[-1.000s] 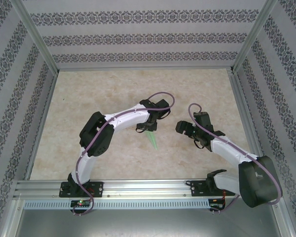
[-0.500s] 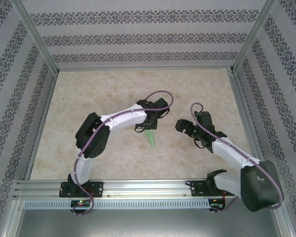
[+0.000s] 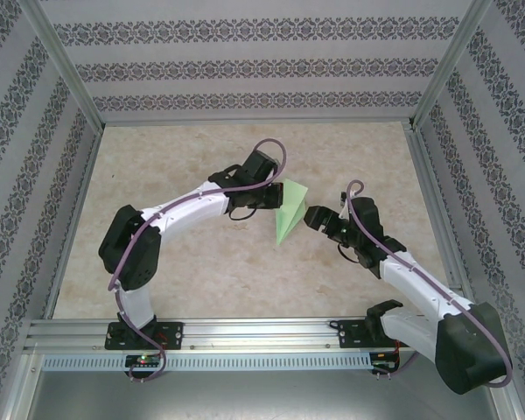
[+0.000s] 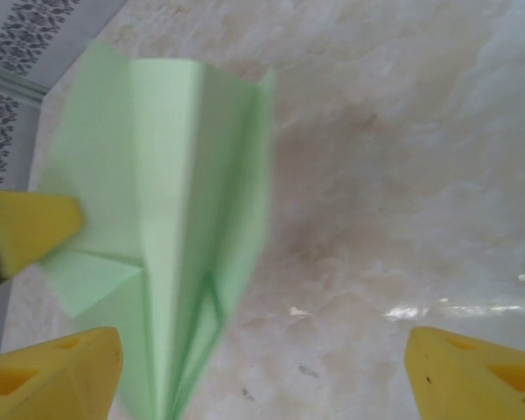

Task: Fold a paper plane with a square sheet of paper (pick it up from the middle)
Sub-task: Turn over a paper plane at the center of the table.

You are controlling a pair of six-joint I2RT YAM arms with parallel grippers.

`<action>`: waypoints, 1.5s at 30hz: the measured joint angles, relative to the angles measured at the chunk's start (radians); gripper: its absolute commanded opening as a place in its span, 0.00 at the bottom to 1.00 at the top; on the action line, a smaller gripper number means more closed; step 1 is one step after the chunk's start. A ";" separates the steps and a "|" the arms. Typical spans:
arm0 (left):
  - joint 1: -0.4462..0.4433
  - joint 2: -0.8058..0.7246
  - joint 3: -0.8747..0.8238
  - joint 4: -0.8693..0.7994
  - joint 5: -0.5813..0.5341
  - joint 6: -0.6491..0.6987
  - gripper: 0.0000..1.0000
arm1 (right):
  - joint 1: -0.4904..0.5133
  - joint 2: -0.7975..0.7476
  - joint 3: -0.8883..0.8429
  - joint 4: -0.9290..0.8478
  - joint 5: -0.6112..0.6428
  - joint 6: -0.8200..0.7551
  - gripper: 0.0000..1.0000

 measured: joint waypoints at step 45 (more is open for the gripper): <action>0.142 0.039 -0.470 0.590 0.229 -0.237 0.00 | 0.285 0.571 0.370 -0.182 0.173 0.026 0.48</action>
